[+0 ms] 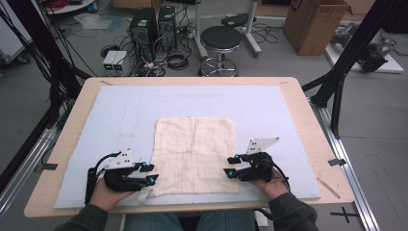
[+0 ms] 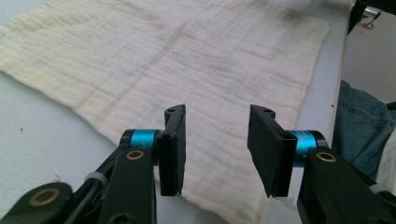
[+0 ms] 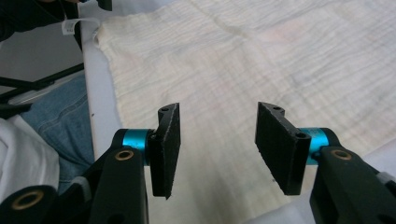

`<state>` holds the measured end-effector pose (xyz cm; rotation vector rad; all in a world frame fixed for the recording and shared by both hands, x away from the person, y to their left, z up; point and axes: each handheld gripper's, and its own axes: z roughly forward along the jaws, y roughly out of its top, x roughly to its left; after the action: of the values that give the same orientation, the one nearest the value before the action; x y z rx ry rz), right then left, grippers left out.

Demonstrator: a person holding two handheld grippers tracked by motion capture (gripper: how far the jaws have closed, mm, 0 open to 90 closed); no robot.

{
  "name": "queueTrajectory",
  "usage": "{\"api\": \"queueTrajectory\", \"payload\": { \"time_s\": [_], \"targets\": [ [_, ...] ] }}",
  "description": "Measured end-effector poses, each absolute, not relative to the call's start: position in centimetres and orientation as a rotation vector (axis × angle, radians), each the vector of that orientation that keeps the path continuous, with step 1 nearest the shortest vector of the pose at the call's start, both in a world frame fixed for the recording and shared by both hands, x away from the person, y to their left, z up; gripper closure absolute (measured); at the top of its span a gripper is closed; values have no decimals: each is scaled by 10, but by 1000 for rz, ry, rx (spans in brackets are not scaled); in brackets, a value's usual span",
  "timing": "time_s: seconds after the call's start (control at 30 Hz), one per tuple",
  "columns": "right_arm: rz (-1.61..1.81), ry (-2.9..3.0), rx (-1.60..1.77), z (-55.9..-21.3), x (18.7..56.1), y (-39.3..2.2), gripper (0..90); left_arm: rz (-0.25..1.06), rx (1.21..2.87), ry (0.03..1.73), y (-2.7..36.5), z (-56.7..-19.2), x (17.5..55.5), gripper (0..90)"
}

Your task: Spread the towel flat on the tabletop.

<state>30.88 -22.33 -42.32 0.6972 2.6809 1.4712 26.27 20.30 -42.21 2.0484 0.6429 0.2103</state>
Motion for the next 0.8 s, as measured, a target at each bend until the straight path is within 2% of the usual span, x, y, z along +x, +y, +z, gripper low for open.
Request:
{"api": "queueTrajectory", "payload": {
  "time_s": [0.2,0.33,0.43,0.8],
  "targets": [
    [1453,2635,725,-421,311,-223,426,229,2028,664,203,-421,264,560],
    [1450,2614,742,-420,313,-223,376,246,2019,687,201,-420,267,505],
    [1441,2615,736,-420,314,-221,336,243,2017,687,201,-420,267,498],
    [1423,2604,702,-417,316,-214,303,269,1989,718,199,-417,271,455]
  ]
}}
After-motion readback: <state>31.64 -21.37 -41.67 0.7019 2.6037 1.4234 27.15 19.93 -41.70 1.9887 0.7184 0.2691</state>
